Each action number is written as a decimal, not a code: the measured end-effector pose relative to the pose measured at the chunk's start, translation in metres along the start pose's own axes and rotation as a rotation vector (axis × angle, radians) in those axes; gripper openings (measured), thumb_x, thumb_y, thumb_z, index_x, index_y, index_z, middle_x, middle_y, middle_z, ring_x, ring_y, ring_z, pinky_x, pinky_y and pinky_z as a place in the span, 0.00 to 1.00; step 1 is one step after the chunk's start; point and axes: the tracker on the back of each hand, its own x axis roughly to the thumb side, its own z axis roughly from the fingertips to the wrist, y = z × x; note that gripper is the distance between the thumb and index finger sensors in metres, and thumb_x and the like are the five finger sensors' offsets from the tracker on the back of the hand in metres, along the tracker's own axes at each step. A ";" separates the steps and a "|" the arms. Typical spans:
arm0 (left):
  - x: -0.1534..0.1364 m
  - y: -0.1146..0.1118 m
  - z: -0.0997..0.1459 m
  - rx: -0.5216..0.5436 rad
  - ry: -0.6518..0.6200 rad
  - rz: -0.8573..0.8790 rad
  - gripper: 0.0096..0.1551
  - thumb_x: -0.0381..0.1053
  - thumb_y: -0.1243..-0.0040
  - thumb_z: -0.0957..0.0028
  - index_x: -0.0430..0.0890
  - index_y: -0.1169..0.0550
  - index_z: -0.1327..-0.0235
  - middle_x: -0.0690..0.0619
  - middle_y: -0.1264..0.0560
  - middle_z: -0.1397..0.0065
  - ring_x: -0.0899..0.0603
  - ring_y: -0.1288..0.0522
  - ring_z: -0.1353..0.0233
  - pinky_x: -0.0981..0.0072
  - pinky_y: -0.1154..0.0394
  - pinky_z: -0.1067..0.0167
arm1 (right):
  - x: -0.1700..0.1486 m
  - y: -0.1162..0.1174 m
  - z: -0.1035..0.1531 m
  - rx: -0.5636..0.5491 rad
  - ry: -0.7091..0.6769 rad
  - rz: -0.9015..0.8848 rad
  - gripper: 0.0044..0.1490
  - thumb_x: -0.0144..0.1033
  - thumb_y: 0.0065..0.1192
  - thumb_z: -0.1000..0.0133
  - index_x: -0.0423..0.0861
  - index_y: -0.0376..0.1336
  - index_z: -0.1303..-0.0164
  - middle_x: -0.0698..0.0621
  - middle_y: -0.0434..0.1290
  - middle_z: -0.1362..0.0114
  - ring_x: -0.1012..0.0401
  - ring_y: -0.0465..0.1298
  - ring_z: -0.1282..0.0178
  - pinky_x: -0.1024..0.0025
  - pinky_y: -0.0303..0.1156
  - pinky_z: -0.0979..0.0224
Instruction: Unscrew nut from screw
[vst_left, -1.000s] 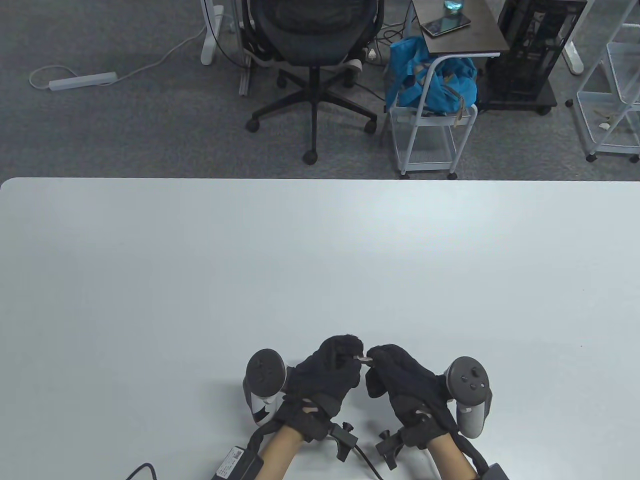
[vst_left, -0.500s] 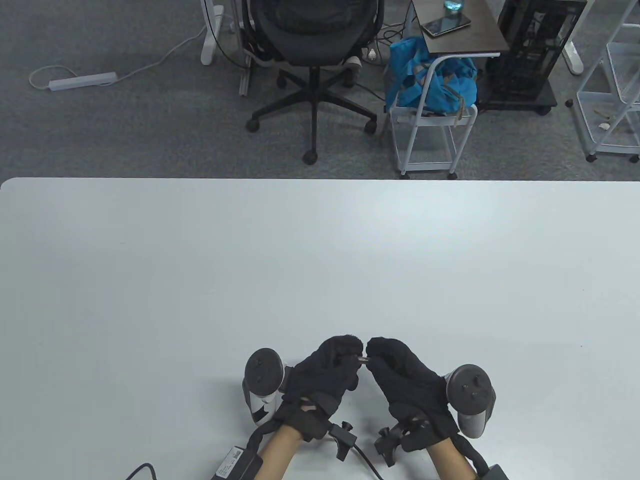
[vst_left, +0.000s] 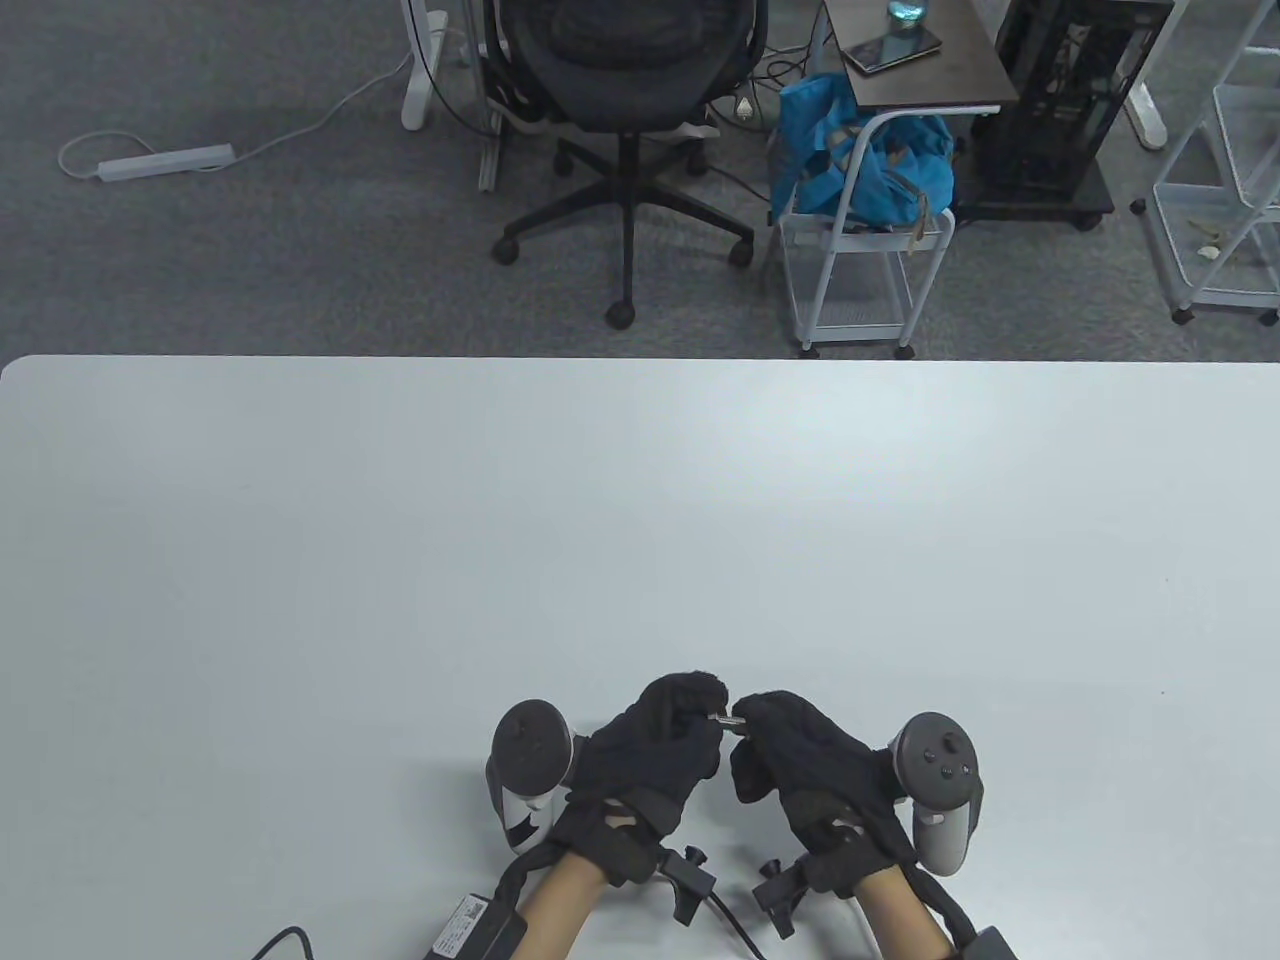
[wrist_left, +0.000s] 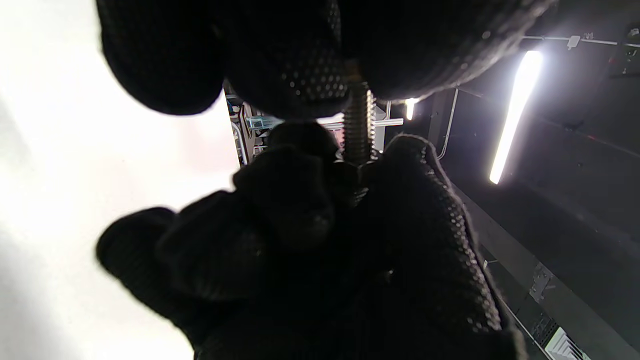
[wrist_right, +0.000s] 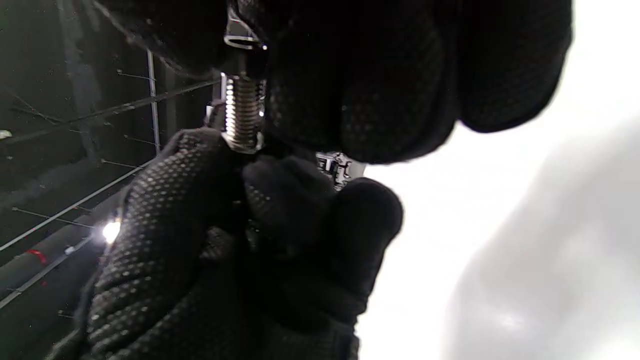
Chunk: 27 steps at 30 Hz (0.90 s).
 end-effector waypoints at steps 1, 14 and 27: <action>0.000 0.000 0.000 0.002 0.003 0.005 0.27 0.52 0.32 0.49 0.50 0.22 0.36 0.40 0.20 0.39 0.49 0.16 0.59 0.46 0.18 0.50 | 0.002 0.000 0.000 0.004 -0.011 0.007 0.36 0.51 0.59 0.39 0.35 0.66 0.35 0.49 0.82 0.54 0.52 0.83 0.60 0.45 0.78 0.44; -0.002 0.002 0.001 0.024 0.041 0.045 0.28 0.56 0.34 0.48 0.47 0.22 0.36 0.42 0.19 0.42 0.50 0.16 0.62 0.48 0.17 0.53 | 0.018 0.003 0.006 -0.046 -0.173 0.127 0.28 0.41 0.64 0.41 0.50 0.65 0.29 0.45 0.75 0.35 0.46 0.78 0.41 0.40 0.72 0.34; -0.002 0.003 0.002 0.018 0.068 0.092 0.28 0.57 0.35 0.48 0.46 0.22 0.37 0.43 0.18 0.43 0.51 0.15 0.63 0.48 0.16 0.53 | 0.024 0.002 0.007 -0.056 -0.236 0.208 0.30 0.39 0.67 0.43 0.50 0.65 0.29 0.48 0.74 0.32 0.46 0.77 0.37 0.41 0.72 0.32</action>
